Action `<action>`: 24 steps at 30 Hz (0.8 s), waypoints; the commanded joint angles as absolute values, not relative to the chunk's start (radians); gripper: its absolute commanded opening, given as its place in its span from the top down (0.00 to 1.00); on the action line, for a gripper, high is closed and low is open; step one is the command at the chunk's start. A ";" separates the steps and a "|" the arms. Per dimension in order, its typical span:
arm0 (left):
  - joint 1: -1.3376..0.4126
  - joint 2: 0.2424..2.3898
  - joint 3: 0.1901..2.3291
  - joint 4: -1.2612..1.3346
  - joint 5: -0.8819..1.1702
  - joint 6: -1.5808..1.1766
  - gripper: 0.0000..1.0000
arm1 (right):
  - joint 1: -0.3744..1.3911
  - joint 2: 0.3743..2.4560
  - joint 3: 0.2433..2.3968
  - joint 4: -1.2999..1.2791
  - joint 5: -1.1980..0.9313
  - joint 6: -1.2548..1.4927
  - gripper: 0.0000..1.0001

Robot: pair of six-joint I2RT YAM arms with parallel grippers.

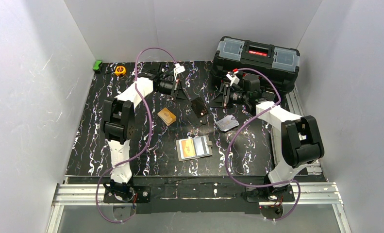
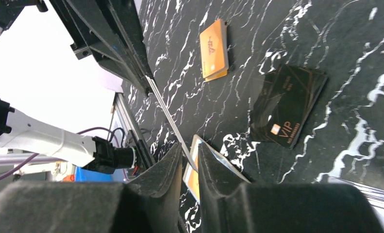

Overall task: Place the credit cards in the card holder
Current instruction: Pick up the credit card from the center of the board.

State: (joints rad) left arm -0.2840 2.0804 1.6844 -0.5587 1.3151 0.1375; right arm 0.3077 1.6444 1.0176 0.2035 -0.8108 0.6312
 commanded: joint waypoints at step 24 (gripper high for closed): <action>-0.307 1.969 1.727 -0.722 1.402 0.255 1.00 | 0.318 1.619 1.117 0.434 -0.990 0.726 0.48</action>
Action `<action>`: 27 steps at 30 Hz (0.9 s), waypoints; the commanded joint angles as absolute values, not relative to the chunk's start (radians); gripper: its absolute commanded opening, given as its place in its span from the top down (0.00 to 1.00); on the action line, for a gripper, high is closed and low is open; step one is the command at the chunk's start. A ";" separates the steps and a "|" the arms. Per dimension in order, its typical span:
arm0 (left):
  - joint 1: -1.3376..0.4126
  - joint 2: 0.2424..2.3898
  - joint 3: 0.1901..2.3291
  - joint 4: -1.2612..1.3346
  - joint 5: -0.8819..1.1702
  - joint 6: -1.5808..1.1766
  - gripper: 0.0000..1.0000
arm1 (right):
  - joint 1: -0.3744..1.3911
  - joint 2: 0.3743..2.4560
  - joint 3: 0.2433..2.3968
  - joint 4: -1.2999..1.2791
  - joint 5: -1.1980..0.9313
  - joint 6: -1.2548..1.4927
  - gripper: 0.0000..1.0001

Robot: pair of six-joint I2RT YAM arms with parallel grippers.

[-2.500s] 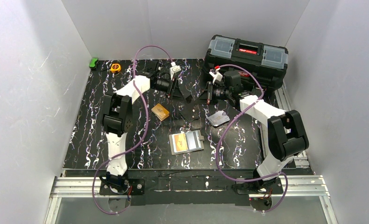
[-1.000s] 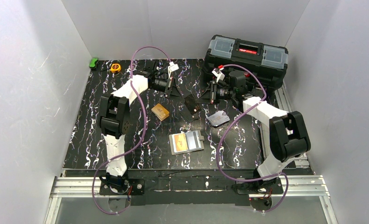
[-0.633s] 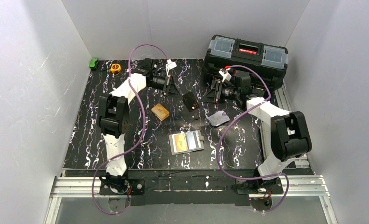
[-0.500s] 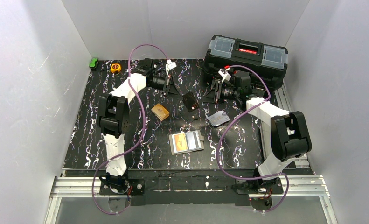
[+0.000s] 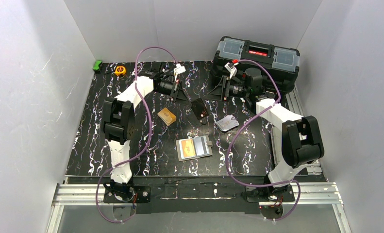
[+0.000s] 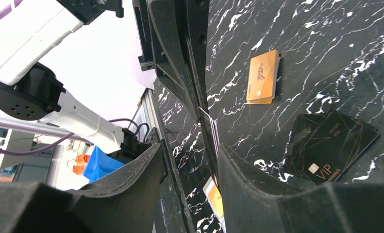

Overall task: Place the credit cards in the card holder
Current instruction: Pick up the credit card from the center of the board.

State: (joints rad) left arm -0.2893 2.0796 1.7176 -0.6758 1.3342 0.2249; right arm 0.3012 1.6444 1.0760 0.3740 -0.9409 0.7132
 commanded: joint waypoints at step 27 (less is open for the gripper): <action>-0.322 1.940 1.732 -0.788 1.425 0.290 1.00 | 0.307 1.629 1.073 0.616 -1.022 0.873 0.93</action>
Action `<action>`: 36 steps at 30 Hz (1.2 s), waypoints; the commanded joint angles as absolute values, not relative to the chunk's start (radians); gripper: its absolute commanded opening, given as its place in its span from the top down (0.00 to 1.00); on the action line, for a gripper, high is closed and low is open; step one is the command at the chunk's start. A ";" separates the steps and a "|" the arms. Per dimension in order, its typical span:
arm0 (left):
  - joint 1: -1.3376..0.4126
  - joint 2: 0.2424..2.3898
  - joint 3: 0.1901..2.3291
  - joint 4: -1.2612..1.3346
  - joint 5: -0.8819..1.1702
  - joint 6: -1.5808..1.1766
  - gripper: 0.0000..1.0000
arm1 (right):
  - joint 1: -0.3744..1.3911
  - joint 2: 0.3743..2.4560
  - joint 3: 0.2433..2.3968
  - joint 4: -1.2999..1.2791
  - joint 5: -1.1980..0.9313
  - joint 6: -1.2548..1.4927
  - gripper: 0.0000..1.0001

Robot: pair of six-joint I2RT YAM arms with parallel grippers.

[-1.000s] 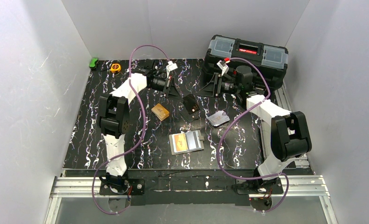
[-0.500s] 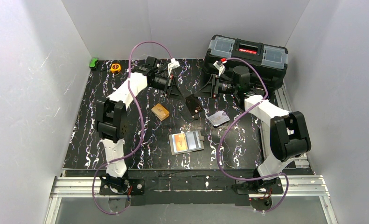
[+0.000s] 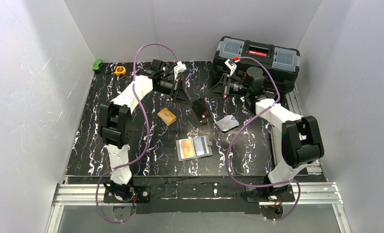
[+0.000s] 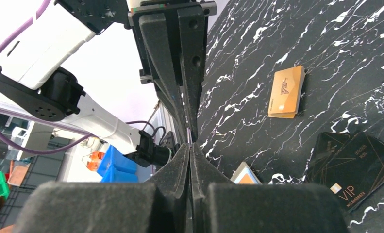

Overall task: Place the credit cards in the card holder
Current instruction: Pick up the credit card from the center of the board.

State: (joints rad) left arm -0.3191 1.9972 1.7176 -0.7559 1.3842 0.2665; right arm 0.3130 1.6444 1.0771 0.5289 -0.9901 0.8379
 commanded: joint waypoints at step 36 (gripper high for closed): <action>-0.324 1.952 1.755 -0.791 1.426 0.279 1.00 | 0.326 1.688 1.072 0.629 -1.081 0.896 0.99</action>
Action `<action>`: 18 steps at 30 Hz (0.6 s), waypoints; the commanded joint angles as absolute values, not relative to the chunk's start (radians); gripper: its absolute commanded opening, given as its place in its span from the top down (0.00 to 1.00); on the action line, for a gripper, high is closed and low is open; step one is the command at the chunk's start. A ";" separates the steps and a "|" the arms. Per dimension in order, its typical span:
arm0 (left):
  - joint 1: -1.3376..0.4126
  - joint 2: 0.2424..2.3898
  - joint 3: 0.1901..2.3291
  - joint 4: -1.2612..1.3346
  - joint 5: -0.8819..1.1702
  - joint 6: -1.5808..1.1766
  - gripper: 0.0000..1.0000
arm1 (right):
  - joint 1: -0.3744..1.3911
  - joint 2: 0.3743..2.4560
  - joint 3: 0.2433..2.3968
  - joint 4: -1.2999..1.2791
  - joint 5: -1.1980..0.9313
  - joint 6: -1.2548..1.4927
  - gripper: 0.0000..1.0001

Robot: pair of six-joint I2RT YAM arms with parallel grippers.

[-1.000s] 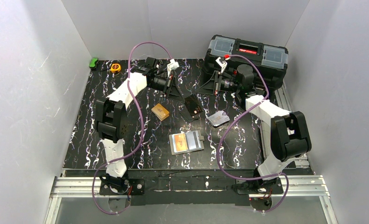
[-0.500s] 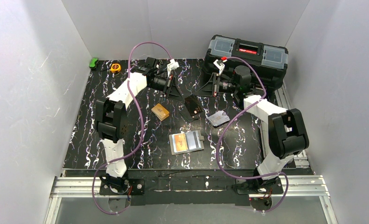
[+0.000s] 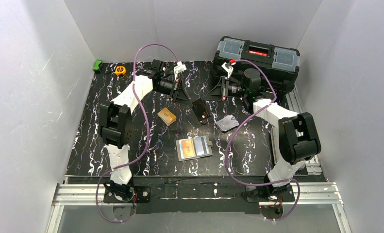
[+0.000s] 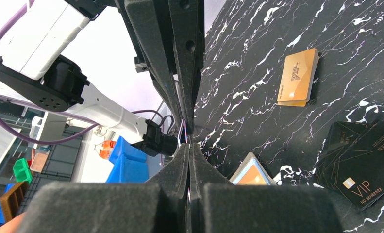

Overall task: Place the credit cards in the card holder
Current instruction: Pick up the credit card from the center of the board.

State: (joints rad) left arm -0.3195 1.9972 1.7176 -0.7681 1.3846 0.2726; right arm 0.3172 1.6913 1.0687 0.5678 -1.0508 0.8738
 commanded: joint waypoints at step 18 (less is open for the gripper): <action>-0.325 1.960 1.774 -0.776 1.430 0.252 1.00 | 0.348 1.690 1.025 0.624 -1.113 0.886 0.91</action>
State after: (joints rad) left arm -0.3168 1.9972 1.7306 -0.7902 1.3792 0.2611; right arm 0.3229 1.6917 1.0309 0.5941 -1.0679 0.8875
